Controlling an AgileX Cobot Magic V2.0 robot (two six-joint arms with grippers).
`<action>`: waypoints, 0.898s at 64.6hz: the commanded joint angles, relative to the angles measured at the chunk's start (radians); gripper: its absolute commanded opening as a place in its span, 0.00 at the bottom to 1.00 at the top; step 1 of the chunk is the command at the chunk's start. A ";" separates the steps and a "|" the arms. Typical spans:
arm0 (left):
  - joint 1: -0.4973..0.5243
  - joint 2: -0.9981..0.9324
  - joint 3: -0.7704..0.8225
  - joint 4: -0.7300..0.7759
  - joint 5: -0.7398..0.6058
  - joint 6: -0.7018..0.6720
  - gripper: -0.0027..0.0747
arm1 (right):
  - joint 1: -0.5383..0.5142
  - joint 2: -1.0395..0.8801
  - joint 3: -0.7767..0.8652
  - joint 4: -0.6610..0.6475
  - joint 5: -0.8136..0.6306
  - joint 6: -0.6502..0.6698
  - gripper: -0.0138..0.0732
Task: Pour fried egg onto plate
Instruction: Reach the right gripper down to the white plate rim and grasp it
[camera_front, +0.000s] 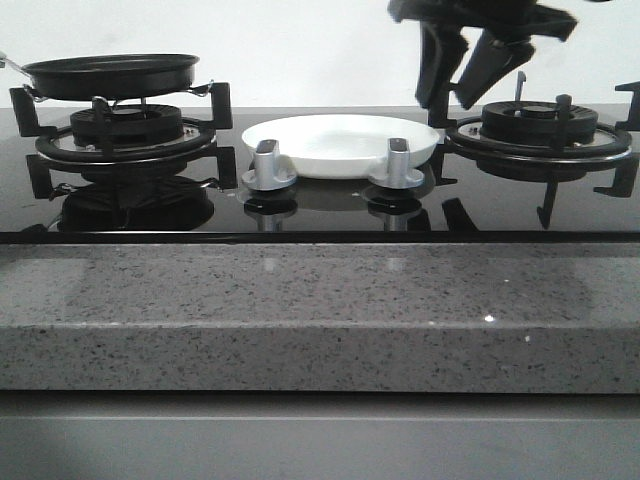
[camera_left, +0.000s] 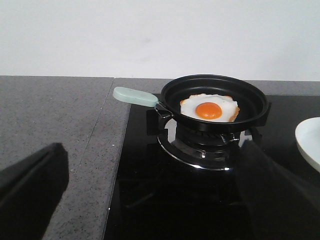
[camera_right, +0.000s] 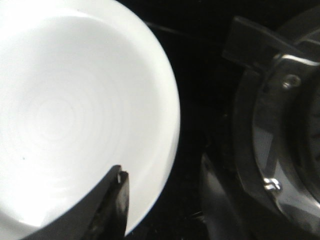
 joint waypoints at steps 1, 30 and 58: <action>0.001 0.004 -0.037 -0.002 -0.087 -0.011 0.90 | 0.001 0.003 -0.116 0.019 0.046 -0.015 0.57; 0.001 0.004 -0.037 -0.002 -0.087 -0.011 0.90 | 0.001 0.232 -0.424 0.019 0.273 -0.015 0.57; 0.001 0.004 -0.037 -0.002 -0.087 -0.011 0.90 | 0.000 0.237 -0.434 0.018 0.296 -0.007 0.09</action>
